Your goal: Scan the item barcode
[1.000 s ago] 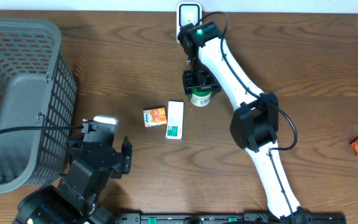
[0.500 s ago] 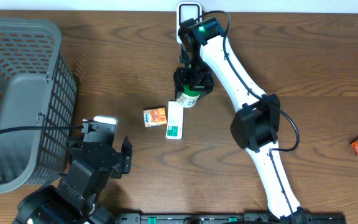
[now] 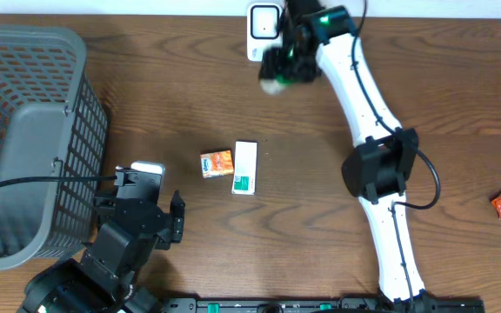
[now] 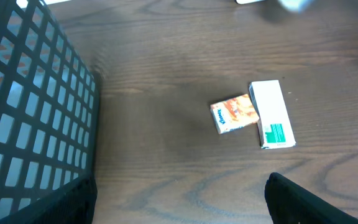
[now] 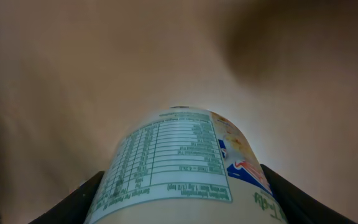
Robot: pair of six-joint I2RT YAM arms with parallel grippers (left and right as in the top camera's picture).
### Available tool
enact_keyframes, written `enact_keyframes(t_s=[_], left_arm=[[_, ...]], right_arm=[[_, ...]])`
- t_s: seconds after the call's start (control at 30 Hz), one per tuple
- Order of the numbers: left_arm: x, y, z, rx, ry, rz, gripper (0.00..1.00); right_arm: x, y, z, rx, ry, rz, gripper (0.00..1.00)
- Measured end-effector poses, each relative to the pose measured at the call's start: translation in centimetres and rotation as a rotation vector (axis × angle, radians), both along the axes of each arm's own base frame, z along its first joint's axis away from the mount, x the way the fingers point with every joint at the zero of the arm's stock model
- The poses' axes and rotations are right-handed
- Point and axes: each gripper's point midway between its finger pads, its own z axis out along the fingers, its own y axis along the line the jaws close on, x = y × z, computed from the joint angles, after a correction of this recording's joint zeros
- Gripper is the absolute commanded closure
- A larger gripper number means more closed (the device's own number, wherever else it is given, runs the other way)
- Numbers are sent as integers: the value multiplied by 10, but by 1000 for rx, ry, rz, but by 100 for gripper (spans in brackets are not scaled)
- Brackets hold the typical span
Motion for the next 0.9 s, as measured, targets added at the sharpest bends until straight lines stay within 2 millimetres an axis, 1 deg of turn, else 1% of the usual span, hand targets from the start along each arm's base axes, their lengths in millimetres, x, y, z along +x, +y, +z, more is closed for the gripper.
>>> enact_keyframes(t_s=[0.07,0.13,0.17,0.27,0.3,0.43,0.5,0.53,0.6,0.67,0.73,0.77,0.83,0.9], left_arm=[[0,0,0,0,0,0,15],[0,0,0,0,0,0,15],[0,0,0,0,0,0,15],[0,0,0,0,0,0,15],[0,0,0,0,0,0,15],[0,0,0,0,0,0,15],[0,0,0,0,0,0,15],[0,0,0,0,0,0,15],[0,0,0,0,0,0,15],[0,0,0,0,0,0,15],[0,0,0,0,0,0,15],[0,0,0,0,0,0,15],[0,0,0,0,-1,0,15],[0,0,0,0,0,0,15]], right_arm=[[27,0,12,16,-117,-17,47],[44,2,21,20,-199,-26,46],[55,5,28,22,-265,-22,46],[72,13,42,14,-380,-3,46],[80,18,50,4,-447,12,46],[97,29,70,-44,-599,28,46],[102,32,77,-58,-645,25,46],[107,32,83,-63,-681,15,45],[116,30,88,-75,-726,-4,43],[129,26,92,-96,-789,-33,42],[138,24,89,-102,-818,-52,42],[141,24,85,-105,-827,-58,43],[151,24,70,-109,-844,-72,43],[156,25,58,-113,-850,-74,44]])
